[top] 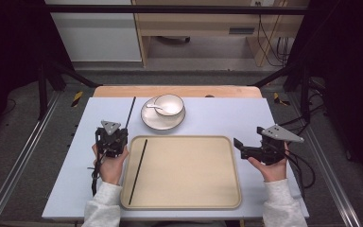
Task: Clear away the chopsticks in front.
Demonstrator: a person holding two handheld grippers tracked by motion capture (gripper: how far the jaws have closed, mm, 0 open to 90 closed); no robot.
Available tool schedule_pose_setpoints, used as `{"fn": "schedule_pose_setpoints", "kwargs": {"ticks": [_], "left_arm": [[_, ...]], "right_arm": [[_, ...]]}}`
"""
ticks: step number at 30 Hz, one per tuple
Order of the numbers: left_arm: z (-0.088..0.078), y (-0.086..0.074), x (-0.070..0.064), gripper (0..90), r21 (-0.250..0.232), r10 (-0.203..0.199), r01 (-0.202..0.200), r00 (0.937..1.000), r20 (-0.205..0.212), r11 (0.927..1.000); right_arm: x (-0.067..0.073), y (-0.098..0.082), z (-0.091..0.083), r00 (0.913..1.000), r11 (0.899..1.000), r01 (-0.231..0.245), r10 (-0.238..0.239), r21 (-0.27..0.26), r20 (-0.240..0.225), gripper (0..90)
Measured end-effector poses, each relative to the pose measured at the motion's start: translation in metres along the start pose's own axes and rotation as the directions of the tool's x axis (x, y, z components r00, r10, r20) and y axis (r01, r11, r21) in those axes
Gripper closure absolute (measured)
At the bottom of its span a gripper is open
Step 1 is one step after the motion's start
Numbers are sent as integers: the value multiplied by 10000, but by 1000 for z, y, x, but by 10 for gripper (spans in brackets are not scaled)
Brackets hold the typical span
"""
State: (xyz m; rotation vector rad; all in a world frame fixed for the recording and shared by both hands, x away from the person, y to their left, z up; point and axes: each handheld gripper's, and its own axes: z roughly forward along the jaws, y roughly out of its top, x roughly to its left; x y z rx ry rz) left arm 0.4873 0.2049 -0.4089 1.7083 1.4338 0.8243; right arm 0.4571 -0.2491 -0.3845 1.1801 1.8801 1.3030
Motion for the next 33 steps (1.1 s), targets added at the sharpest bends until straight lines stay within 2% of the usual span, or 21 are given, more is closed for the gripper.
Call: {"fn": "schedule_pose_setpoints", "kwargs": {"ticks": [1, 3, 8, 16, 20, 26, 27, 30, 33], "left_arm": [[-6, -6, -3, 858, -3, -50, 50, 10000, -47, 10000], [-8, -9, -5, 858, -32, -91, 91, 10000, -26, 10000], [-23, -25, -15, 857, -133, -405, 409, 9988, 278, 9991], [-40, -44, -22, 858, -252, -615, 627, 9970, 469, 9977], [-48, -56, -29, 858, -229, -885, 902, 9939, 663, 9957], [-50, -67, -40, 858, -62, -883, 892, 9924, 859, 9960], [-50, -70, -47, 858, -36, -808, 815, 9922, 950, 9967], [-47, -75, -53, 858, 200, -664, 646, 9915, 1120, 9977], [-45, -80, -60, 858, 335, -529, 495, 9925, 1103, 9982]], "right_arm": [[0, 0, -1, 10000, 10000, -19, 19, -39, 3, 36], [0, 0, -1, 10000, 10000, -35, 35, -25, 12, 36], [0, 0, -1, 10000, 10000, -11, 11, -18, 3, 36], [0, 0, -1, 10000, 10000, -29, 29, -23, 7, 37], [0, 0, 0, 10000, 10000, -40, 40, -34, 0, 37], [1, 0, 0, 10000, 10000, -38, 38, 0, 1, 37], [1, 0, 0, 10000, 10000, -57, 57, -5, -7, 37], [1, 0, 0, 10000, 10000, -65, 65, -5, -6, 37], [1, 0, -1, 10000, 10000, -35, 35, -25, -2, 37]]}}
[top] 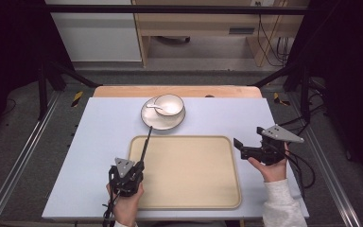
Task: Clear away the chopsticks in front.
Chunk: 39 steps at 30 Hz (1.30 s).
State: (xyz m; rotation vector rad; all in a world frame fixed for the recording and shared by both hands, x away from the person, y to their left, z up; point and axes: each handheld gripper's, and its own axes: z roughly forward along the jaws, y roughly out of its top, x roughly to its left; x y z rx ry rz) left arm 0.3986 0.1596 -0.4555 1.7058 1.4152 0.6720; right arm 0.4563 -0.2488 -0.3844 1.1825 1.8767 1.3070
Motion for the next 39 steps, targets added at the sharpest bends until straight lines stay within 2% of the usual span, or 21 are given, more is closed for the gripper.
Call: {"fn": "schedule_pose_setpoints", "kwargs": {"ticks": [6, 11, 19, 28, 32, 37, 39], "left_arm": [[6, -13, -5, 858, 367, 35, -35, 10000, 21, 9993], [9, -17, -5, 858, 617, 45, -42, 10000, -51, 9981], [14, -21, -8, 856, 998, 114, -110, 9999, -35, 9949], [17, -21, -14, 854, 1373, 419, -405, 9991, -75, 9897], [18, -20, -15, 846, 1386, 432, -420, 9990, -60, 9895], [16, -14, -13, 783, 1211, 489, -501, 9987, 132, 9914], [11, -1, -9, 745, 776, 629, -666, 9968, 489, 9948]], "right_arm": [[0, 0, 0, 10000, 10000, -11, 11, 16, -5, 38], [1, 0, 1, 10000, 10000, 10, -10, 67, -18, 38], [1, -1, 2, 10000, 10000, 31, -31, 91, -25, 38], [1, -1, 3, 10000, 9999, 68, -67, 116, -53, 38], [2, -1, 3, 10000, 9999, 53, -52, 124, -37, 37], [2, -1, 2, 10000, 9999, 62, -61, 118, -51, 37], [1, -1, 2, 10000, 10000, 28, -27, 78, -53, 35]]}}
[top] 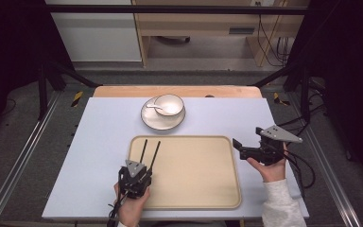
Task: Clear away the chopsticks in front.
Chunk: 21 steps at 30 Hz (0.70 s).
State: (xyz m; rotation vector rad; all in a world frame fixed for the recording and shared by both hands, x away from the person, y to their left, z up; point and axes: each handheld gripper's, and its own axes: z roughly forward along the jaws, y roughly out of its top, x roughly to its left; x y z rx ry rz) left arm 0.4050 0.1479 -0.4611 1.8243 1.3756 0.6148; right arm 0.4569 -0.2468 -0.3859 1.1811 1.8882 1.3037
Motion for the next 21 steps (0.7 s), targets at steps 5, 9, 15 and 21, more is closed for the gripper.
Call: {"fn": "schedule_pose_setpoints", "kwargs": {"ticks": [5, 9, 15, 21], "left_arm": [[-15, 35, 12, 592, -1158, 693, -613, 9954, 658, 9914], [-27, 58, 26, 466, -1729, 1232, -1026, 9859, 1130, 9796], [-31, 70, 50, 304, -1755, 1527, -1253, 9764, 1527, 9765], [-26, 60, 79, 215, -1651, 1911, -1646, 9684, 1602, 9724]], "right_arm": [[-1, 1, -2, 10000, 9999, -87, 87, -84, 15, 32], [-2, 1, -5, 10000, 9998, -82, 82, -177, 16, 30], [-4, 1, -6, 9999, 9997, -163, 163, -188, 16, 25], [-7, 0, -8, 9995, 9992, -303, 306, -243, 84, 26]]}}
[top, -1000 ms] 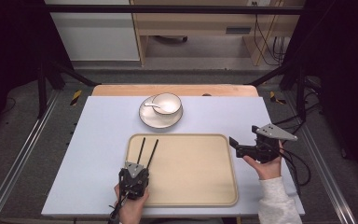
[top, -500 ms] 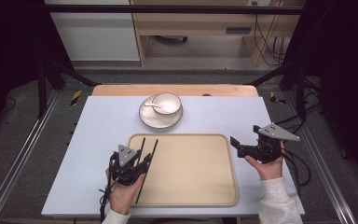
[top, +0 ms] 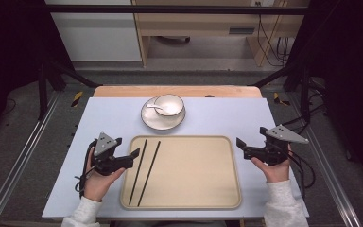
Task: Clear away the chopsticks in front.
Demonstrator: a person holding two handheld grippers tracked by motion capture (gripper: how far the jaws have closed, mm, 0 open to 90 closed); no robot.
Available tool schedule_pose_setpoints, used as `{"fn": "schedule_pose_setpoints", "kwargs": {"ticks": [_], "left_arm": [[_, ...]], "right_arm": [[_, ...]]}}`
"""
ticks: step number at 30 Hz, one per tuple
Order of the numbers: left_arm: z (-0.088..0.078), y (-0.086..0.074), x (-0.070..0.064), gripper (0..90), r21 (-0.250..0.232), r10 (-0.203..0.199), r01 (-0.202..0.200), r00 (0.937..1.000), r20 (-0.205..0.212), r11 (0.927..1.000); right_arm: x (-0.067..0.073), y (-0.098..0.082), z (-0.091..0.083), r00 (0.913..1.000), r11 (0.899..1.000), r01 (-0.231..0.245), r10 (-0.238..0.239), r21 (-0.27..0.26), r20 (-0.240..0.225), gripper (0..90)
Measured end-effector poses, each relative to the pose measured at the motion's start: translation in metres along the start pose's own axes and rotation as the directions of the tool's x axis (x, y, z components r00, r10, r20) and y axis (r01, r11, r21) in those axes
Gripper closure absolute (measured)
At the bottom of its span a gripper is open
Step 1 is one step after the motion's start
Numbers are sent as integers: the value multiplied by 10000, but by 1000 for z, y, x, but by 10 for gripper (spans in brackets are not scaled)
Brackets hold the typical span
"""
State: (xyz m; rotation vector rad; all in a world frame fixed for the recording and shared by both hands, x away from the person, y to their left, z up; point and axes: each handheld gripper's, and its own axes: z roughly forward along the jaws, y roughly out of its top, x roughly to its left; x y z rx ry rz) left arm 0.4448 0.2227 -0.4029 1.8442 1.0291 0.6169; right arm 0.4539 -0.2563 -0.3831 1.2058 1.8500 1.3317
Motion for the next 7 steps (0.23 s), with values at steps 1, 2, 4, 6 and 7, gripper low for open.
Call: {"fn": "schedule_pose_setpoints", "kwargs": {"ticks": [1, 2, 4, 6, 7], "left_arm": [[0, -2, 3, 215, 14, -49, 49, 10000, -3, 10000], [0, -5, 7, 204, 38, -124, 124, 9999, -33, 9999], [-2, -7, 15, 192, -41, -302, 301, 9994, -162, 9995], [-6, -12, 25, 192, -227, -573, 569, 9981, -208, 9981], [-6, -12, 25, 192, -227, -573, 569, 9981, -208, 9981]], "right_arm": [[0, 0, 0, 10000, 10000, 0, 0, 0, 0, 26], [-1, 0, 0, 10000, 10000, 31, -31, 31, 31, 26], [-4, -2, 0, 10000, 10000, 25, -25, 32, 79, 26], [-5, -2, 0, 9999, 10000, 11, -11, 69, 117, 26], [-5, -2, 0, 9999, 10000, 11, -11, 69, 117, 26]]}}
